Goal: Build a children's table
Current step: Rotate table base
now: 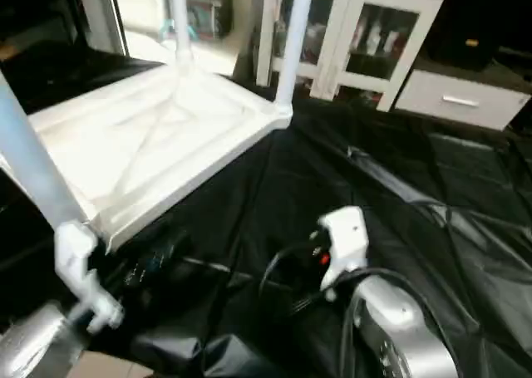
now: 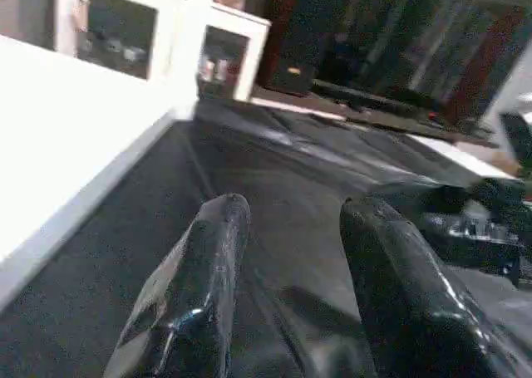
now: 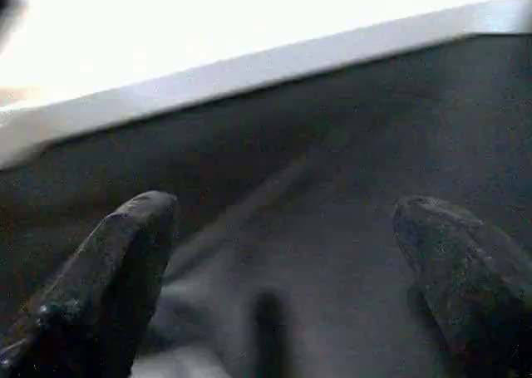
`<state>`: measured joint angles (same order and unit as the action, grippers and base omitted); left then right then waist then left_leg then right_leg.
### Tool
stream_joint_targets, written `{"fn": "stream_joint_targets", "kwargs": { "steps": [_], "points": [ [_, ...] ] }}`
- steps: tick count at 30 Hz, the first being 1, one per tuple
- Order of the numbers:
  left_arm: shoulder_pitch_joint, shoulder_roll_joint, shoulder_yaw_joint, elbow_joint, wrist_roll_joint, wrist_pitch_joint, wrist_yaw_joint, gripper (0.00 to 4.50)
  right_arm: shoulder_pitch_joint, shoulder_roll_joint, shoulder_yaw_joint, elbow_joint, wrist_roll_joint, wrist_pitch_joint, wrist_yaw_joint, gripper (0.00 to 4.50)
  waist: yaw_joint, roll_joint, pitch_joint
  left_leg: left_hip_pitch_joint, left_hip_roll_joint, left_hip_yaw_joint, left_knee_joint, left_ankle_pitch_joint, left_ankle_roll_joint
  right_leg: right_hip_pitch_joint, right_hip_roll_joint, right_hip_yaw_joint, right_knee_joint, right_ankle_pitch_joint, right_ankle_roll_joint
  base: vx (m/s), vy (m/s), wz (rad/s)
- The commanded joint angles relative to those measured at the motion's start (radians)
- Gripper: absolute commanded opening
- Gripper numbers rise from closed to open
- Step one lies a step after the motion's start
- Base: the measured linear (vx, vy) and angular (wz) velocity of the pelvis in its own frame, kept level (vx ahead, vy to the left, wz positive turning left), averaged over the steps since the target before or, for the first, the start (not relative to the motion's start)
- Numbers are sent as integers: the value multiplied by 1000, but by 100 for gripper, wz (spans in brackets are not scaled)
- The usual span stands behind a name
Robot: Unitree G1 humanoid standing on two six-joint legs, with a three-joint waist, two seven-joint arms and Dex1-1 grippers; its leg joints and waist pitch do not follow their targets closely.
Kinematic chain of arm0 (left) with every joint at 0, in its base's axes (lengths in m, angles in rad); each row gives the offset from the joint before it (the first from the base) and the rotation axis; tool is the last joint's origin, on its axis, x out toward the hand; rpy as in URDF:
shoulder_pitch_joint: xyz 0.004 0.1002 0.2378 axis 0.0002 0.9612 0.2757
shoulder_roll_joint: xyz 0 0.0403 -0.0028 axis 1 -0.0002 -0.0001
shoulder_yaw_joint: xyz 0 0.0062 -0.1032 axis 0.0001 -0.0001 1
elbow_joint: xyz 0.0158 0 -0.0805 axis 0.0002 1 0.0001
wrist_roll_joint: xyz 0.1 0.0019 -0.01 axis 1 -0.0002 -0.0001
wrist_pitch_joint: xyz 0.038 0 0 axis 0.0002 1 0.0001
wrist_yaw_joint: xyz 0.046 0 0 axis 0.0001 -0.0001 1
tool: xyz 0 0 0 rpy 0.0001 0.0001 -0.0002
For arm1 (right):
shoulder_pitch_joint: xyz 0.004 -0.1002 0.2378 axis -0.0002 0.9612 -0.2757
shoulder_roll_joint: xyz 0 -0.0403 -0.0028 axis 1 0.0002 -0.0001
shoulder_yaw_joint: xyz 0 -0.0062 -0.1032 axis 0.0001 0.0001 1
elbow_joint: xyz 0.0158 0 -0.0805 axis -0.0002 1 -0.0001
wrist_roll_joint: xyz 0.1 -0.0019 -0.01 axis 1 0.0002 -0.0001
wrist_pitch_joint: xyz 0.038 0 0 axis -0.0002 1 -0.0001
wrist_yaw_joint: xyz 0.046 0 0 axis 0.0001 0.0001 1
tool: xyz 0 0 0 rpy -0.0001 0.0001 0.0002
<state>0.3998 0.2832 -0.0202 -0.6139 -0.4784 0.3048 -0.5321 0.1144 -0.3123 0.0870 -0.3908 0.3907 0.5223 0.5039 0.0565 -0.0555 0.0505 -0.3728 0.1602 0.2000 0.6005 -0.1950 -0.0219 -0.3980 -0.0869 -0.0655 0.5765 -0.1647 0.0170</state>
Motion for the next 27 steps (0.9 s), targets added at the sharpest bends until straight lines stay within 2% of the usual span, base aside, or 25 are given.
{"fn": "stream_joint_targets", "kwargs": {
  "steps": [1,3,4,6,7,9,10,11,12,13,14,15,16,17,18,19,20,21,22,23,24,25,26,27],
  "points": [
    [47,23,46,-39,-45,-7,-70,249,-3,-45,-15,-34,60,23,95,450,-2,5,-26,23,74,-57,-106,-555,-77,-1,-59,51,-99,-594,-11,0,0,0],
    [103,55,90,-60,-92,22,-122,261,-6,-74,-16,-31,69,18,141,450,-1,6,-23,24,72,-59,-105,-572,-82,-2,-61,50,-102,-627,-7,0,0,0],
    [103,55,90,-60,-92,22,-123,261,-6,-74,-16,-31,69,18,141,450,-2,5,-18,26,71,-62,-105,-599,-85,-6,-63,48,-108,-676,-2,0,0,0],
    [178,110,183,-43,-147,22,-182,290,-20,-96,-20,-13,70,13,171,450,-7,2,-16,30,67,-67,-101,-631,-92,-10,-64,43,-114,-739,7,0,0,0],
    [189,121,200,-35,-152,12,-185,295,-22,-98,-20,-10,72,12,175,450,-9,-1,-15,30,67,-67,-101,-632,-92,-10,-63,42,-116,-744,10,0,0,0],
    [188,128,260,0,-155,-14,-179,308,-27,-100,-21,-6,78,13,178,450,-14,2,-13,33,68,-72,-103,-662,-101,-11,-60,35,-119,-755,15,0,0,0],
    [185,138,313,29,-171,-28,-182,308,-29,-102,-21,-6,86,15,183,450,-16,-7,-11,38,67,-71,-101,-674,-100,-14,-57,32,-123,-751,14,0,0,0],
    [186,151,364,58,-195,-29,-195,333,-30,-103,-19,-6,90,15,184,450,-16,-2,-9,41,63,-72,-99,-686,-102,-15,-57,27,-128,-771,15,0,0,0],
    [189,162,397,75,-214,-26,-208,337,-29,-103,-17,-7,93,15,185,450,-18,-3,-9,41,63,-74,-98,-689,-104,-14,-58,25,-128,-773,15,0,0,0],
    [190,175,431,96,-215,-35,-217,337,-29,-105,-16,-7,97,15,189,450,-22,4,-5,37,65,-82,-106,-714,-112,-6,-58,17,-128,-773,14,0,0,0],
    [188,183,455,107,-224,-34,-219,342,-29,-107,-14,-5,98,13,195,450,-27,10,-4,34,72,-89,-121,-764,-129,6,-51,8,-120,-730,8,0,0,0],
    [188,183,455,107,-224,-34,-219,353,-29,-107,-14,-5,98,13,195,450,-29,17,1,33,77,-92,-137,-815,-142,12,-40,-3,-115,-693,-1,0,0,0],
    [170,193,493,129,-230,-40,-210,368,-31,-105,-12,3,91,6,198,450,-30,25,2,1,95,-88,-189,-909,-158,56,-13,-24,-51,-527,-32,-76,30,-5],
    [162,207,516,148,-237,-42,-207,376,-34,-104,-11,6,88,5,199,450,-16,30,0,-34,103,-80,-223,-948,-165,94,-6,-24,43,-387,-47,-76,30,-5],
    [153,221,534,170,-229,-51,-204,378,-36,-103,-11,8,87,4,199,450,19,26,5,-46,93,-30,-248,-958,-162,77,15,-19,98,-258,-58,-81,1,11],
    [147,229,545,184,-223,-57,-202,379,-38,-103,-10,9,88,5,199,450,17,-17,-3,-1,72,-29,-186,-826,-142,31,-24,36,38,-476,-37,2,-59,15],
    [133,236,557,200,-225,-60,-198,386,-39,-103,-10,8,88,5,198,450,23,-35,3,85,32,-61,11,-567,-101,-75,-147,85,-133,-940,-12,2,-59,15],
    [122,239,565,210,-227,-62,-198,398,-39,-103,-10,7,89,4,197,450,16,-37,5,78,18,-94,77,-334,-65,-61,-196,109,-160,-1012,-19,0,0,0],
    [107,245,568,218,-225,-63,-199,411,-40,-102,-10,8,90,4,197,450,15,-22,11,7,26,-134,42,-124,-63,29,-192,81,-134,-983,-44,9,38,-24],
    [87,249,567,222,-230,-60,-198,419,-41,-101,-10,10,91,4,196,450,25,2,12,34,45,-136,0,-249,-97,19,-151,46,-129,-941,-59,9,38,-24],
    [53,255,551,217,-242,-41,-192,423,-42,-99,-8,14,90,1,196,450,12,12,4,32,80,-141,-82,-568,-162,16,-55,22,-50,-644,-60,-18,61,-10],
    [28,259,542,215,-251,-26,-190,430,-42,-98,-7,17,89,0,197,450,16,16,2,34,86,-144,-103,-683,-175,24,-37,20,-36,-528,-66,0,0,0],
    [-24,257,512,207,-270,2,-175,441,-43,-96,-5,23,82,-5,195,450,22,34,1,43,81,-134,-126,-795,-183,25,-33,23,-24,-343,-103,0,0,0],
    [-46,259,492,208,-254,12,-157,441,-45,-96,-5,24,74,-9,190,450,20,40,3,35,78,-133,-133,-805,-188,33,-37,24,-25,-333,-108,0,0,0]
  ]
}}
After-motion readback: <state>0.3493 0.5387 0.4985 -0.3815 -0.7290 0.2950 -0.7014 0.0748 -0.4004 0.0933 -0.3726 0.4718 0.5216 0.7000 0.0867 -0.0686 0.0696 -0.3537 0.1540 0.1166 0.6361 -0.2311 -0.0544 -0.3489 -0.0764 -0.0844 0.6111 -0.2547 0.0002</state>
